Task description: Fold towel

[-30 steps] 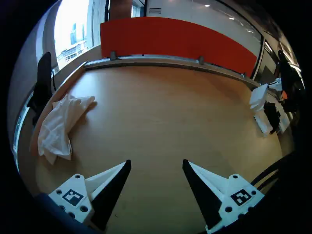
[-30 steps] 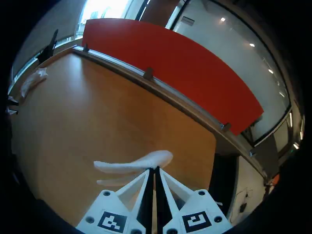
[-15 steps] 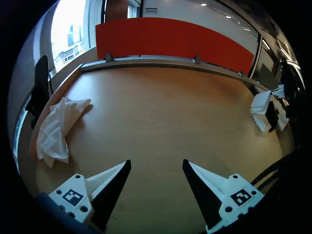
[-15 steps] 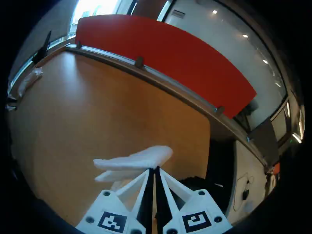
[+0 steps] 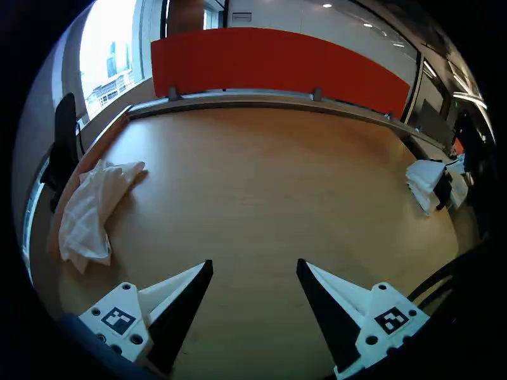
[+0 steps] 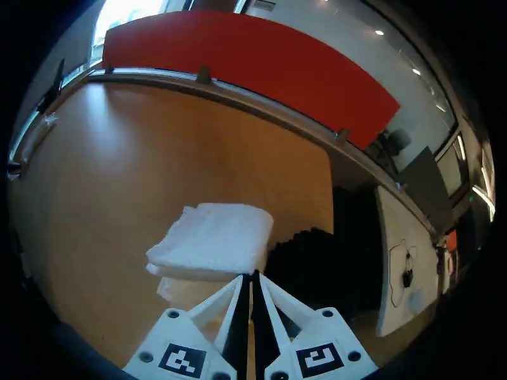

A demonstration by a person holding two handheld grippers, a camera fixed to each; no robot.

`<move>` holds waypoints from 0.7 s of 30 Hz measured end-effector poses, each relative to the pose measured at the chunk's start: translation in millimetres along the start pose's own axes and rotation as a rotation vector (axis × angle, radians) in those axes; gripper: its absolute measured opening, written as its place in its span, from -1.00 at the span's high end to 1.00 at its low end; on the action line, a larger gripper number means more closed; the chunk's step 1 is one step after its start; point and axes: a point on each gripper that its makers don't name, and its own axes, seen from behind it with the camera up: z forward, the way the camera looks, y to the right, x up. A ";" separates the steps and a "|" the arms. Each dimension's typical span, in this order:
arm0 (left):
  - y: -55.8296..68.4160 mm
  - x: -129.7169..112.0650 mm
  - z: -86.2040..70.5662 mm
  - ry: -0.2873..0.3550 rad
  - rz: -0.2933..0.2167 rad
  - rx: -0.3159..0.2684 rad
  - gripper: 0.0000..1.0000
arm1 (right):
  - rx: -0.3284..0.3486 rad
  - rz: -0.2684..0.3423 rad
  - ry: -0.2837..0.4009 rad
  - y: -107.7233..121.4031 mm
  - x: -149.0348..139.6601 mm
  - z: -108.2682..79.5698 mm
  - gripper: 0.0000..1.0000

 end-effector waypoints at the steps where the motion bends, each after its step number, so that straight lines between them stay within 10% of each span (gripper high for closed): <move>1: 0.1 0.0 -0.3 0.000 0.001 0.000 -0.97 | 0.000 0.004 -0.004 -0.6 -3.3 0.3 0.91; 21: -0.7 -1.7 -2.0 -0.004 0.006 0.010 -0.97 | -0.006 0.091 -0.120 -0.8 -74.9 18.2 0.92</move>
